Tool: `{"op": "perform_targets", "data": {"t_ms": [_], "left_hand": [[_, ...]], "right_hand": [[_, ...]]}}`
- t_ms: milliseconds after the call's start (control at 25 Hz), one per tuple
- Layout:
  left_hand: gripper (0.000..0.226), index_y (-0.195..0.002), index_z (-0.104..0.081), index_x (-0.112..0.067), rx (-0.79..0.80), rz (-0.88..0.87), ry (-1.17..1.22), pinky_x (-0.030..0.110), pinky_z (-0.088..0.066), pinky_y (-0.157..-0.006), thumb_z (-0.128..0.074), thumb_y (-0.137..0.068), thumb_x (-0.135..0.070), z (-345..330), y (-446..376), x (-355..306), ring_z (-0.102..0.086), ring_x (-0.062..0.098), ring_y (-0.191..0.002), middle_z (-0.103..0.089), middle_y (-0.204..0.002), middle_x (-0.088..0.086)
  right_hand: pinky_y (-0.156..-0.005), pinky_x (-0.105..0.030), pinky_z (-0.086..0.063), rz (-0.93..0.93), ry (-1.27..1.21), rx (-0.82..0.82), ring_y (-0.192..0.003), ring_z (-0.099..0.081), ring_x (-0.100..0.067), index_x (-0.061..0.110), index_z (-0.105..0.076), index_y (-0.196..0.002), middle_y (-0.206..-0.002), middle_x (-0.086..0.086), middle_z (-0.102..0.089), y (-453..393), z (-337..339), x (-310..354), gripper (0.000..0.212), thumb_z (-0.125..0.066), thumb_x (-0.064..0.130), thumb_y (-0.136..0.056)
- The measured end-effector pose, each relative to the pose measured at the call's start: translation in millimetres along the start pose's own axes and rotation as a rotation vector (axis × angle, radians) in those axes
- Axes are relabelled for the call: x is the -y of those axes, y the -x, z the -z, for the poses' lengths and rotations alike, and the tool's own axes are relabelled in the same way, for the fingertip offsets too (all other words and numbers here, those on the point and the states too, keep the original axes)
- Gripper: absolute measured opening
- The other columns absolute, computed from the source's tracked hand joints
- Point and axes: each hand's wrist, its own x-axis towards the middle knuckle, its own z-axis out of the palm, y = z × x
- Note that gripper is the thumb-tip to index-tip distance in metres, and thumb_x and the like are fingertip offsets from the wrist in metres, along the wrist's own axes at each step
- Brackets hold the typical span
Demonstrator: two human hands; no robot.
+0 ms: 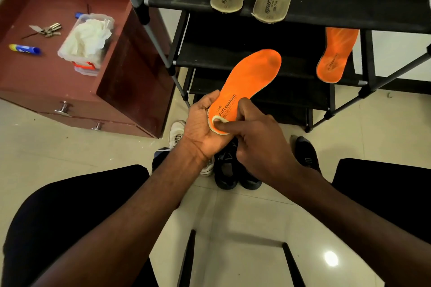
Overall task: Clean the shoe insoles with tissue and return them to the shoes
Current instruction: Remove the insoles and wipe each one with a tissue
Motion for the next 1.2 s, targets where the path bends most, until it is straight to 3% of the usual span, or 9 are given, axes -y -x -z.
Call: {"op": "perform_targets", "data": {"t_ms": [200, 360, 520, 680, 840, 960, 1040, 1120, 1200], "left_hand": [[0.061, -0.155, -0.039, 0.004, -0.006, -0.021, 0.019, 0.04, -0.043, -0.112, -0.041, -0.107, -0.033, -3, 3, -3, -0.055, 0.034, -0.131, -0.049, -0.151, 0.025], [0.043, -0.132, -0.057, 0.002, -0.007, -0.041, -0.006, 0.037, -0.059, -0.088, -0.04, -0.108, -0.029, -14, 4, -3, -0.075, 0.033, -0.095, -0.072, -0.116, 0.021], [0.054, -0.151, -0.043, 0.002, -0.043, -0.049, -0.01, 0.04, -0.051, -0.106, -0.043, -0.108, -0.03, -10, 0, -3, -0.067, 0.033, -0.113, -0.064, -0.128, 0.022], [0.075, -0.158, -0.029, 0.006, 0.025, -0.026, 0.016, 0.044, -0.021, -0.129, -0.048, -0.104, -0.043, 4, -3, -3, -0.03, 0.034, -0.155, -0.027, -0.166, 0.023], [0.061, -0.142, -0.049, 0.006, 0.056, -0.06, -0.083, 0.041, -0.041, -0.115, -0.046, -0.106, -0.043, -5, 1, -6, -0.055, 0.034, -0.13, -0.049, -0.144, 0.026], [0.062, -0.155, -0.038, 0.006, 0.068, -0.08, -0.082, 0.041, -0.038, -0.12, -0.043, -0.108, -0.033, -9, 3, -4, -0.049, 0.035, -0.138, -0.04, -0.158, 0.026], [0.06, -0.154, -0.041, 0.006, 0.056, -0.078, -0.108, 0.041, -0.038, -0.121, -0.047, -0.103, -0.026, -9, 3, -5, -0.047, 0.035, -0.142, -0.042, -0.159, 0.025], [0.055, -0.144, -0.052, 0.008, 0.061, -0.069, -0.183, 0.041, -0.043, -0.118, -0.048, -0.099, -0.023, -9, 3, -7, -0.057, 0.037, -0.134, -0.055, -0.147, 0.026], [0.048, -0.127, -0.065, 0.005, 0.074, -0.067, -0.252, 0.039, -0.052, -0.105, -0.046, -0.1, -0.03, -10, 6, -8, -0.068, 0.032, -0.112, -0.068, -0.125, 0.022]], "right_hand": [[-0.069, -0.046, -0.049, 0.016, 0.064, 0.036, -0.083, -0.055, -0.021, 0.028, -0.078, -0.118, -0.093, 0.001, -0.047, -6, 12, -16, 0.048, -0.074, -0.001, -0.081], [-0.078, -0.048, -0.047, -0.184, 0.179, -0.099, -0.08, -0.043, -0.013, 0.027, -0.077, -0.121, -0.095, 0.004, -0.039, -13, 18, -28, 0.049, -0.069, -0.001, -0.082], [-0.071, -0.05, -0.053, -0.096, -0.013, -0.061, -0.084, -0.051, -0.018, 0.024, -0.076, -0.121, -0.094, 0.002, -0.045, -10, 4, -9, 0.044, -0.07, -0.001, -0.085], [-0.06, -0.046, -0.052, 0.018, -0.112, 0.026, -0.081, -0.055, -0.023, 0.026, -0.078, -0.118, -0.091, -0.001, -0.047, -10, 3, -7, 0.048, -0.068, -0.006, -0.083], [-0.064, -0.046, -0.054, -0.052, -0.16, 0.002, -0.084, -0.055, -0.018, 0.034, -0.078, -0.116, -0.09, 0.003, -0.048, -13, 14, -30, 0.051, -0.066, -0.006, -0.088], [-0.066, -0.045, -0.055, -0.062, -0.172, -0.024, -0.084, -0.055, -0.018, 0.035, -0.078, -0.116, -0.089, 0.003, -0.048, -17, 20, -39, 0.052, -0.063, -0.007, -0.09], [-0.067, -0.046, -0.055, -0.056, -0.18, -0.046, -0.086, -0.058, -0.02, 0.032, -0.078, -0.117, -0.09, 0.002, -0.049, -18, 23, -42, 0.052, -0.059, -0.008, -0.089], [-0.067, -0.046, -0.055, -0.073, -0.168, -0.071, -0.085, -0.058, -0.02, 0.03, -0.078, -0.119, -0.091, 0.001, -0.05, -18, 24, -42, 0.05, -0.058, -0.006, -0.09], [-0.066, -0.044, -0.055, -0.063, -0.158, -0.069, -0.083, -0.057, -0.018, 0.028, -0.077, -0.12, -0.091, 0.001, -0.052, -17, 23, -39, 0.046, -0.059, -0.003, -0.091]]}}
